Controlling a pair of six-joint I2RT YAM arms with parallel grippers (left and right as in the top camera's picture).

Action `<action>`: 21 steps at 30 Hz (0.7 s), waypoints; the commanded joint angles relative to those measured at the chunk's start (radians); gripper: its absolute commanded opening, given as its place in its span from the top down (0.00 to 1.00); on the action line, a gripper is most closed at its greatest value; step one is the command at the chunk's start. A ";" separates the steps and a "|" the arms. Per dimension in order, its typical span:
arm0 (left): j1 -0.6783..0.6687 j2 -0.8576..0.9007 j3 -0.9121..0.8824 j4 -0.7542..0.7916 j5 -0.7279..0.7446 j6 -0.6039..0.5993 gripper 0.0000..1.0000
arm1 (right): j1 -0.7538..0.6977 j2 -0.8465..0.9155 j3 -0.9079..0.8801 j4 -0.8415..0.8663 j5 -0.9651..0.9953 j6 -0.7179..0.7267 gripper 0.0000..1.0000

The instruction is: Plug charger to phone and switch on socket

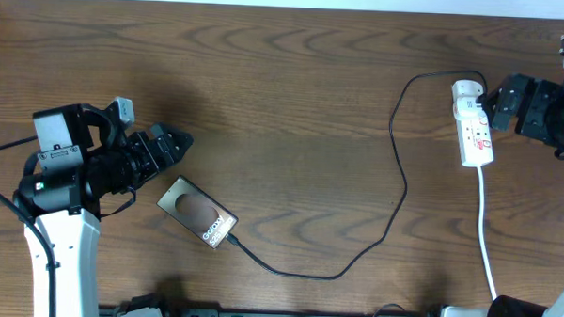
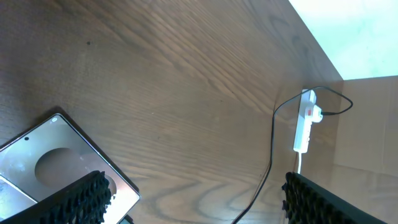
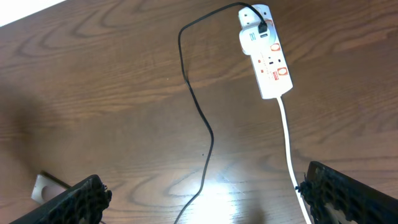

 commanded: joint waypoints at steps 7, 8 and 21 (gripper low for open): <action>-0.004 -0.008 0.019 -0.003 -0.006 0.014 0.12 | 0.006 0.004 0.001 -0.002 -0.003 0.004 0.01; -0.004 -0.008 0.019 -0.003 -0.006 0.014 0.11 | 0.006 0.004 0.001 -0.002 -0.003 0.004 0.01; -0.039 -0.085 -0.005 -0.094 -0.196 0.013 0.12 | 0.006 0.004 0.001 -0.002 -0.003 0.004 0.01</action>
